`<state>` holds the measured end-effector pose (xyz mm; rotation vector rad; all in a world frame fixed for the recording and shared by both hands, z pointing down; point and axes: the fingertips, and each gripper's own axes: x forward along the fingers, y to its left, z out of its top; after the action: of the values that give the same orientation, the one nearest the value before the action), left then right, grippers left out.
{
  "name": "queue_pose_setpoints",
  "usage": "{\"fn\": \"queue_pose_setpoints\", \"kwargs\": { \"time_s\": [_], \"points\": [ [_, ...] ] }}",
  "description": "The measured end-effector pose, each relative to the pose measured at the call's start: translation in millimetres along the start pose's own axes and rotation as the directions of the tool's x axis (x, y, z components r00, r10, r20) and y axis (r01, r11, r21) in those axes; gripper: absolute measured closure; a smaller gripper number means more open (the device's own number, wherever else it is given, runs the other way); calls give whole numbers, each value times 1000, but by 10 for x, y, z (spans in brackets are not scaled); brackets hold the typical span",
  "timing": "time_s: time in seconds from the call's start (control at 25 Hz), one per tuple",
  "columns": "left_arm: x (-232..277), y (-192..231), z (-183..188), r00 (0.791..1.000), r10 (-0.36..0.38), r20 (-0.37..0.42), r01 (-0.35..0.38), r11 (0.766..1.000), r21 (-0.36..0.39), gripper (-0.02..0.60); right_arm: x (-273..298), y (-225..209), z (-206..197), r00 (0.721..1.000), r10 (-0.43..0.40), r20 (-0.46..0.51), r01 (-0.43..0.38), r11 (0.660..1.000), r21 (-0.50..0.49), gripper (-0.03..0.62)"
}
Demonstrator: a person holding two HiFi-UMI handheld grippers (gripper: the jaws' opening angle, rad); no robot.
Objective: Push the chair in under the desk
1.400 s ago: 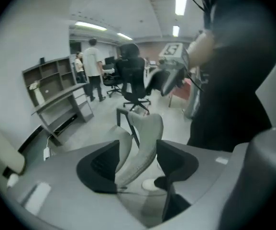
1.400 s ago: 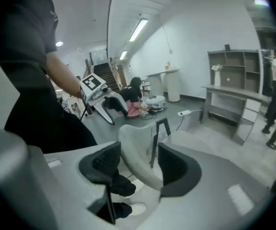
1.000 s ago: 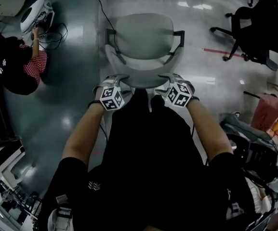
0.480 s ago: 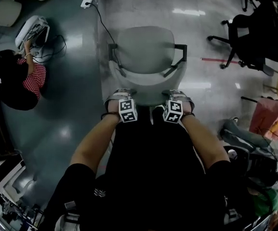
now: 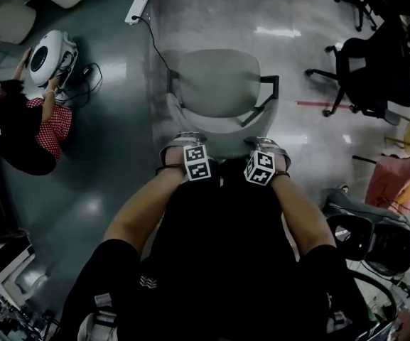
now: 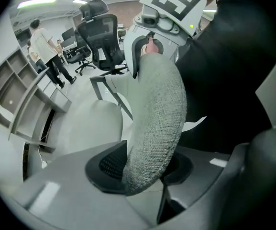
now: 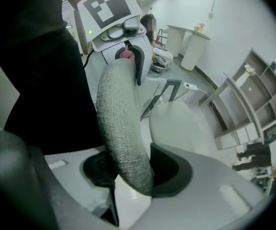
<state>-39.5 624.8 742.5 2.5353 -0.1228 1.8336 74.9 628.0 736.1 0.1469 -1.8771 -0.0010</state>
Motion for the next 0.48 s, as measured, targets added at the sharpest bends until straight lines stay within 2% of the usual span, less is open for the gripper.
{"fn": "queue_pose_setpoints", "kwargs": {
  "time_s": [0.48],
  "points": [
    [8, 562, 65, 1000, -10, 7, 10, 1000, -15, 423, 40, -619, 24, 1000, -15, 2, 15, 1000, -4, 425]
  ]
}}
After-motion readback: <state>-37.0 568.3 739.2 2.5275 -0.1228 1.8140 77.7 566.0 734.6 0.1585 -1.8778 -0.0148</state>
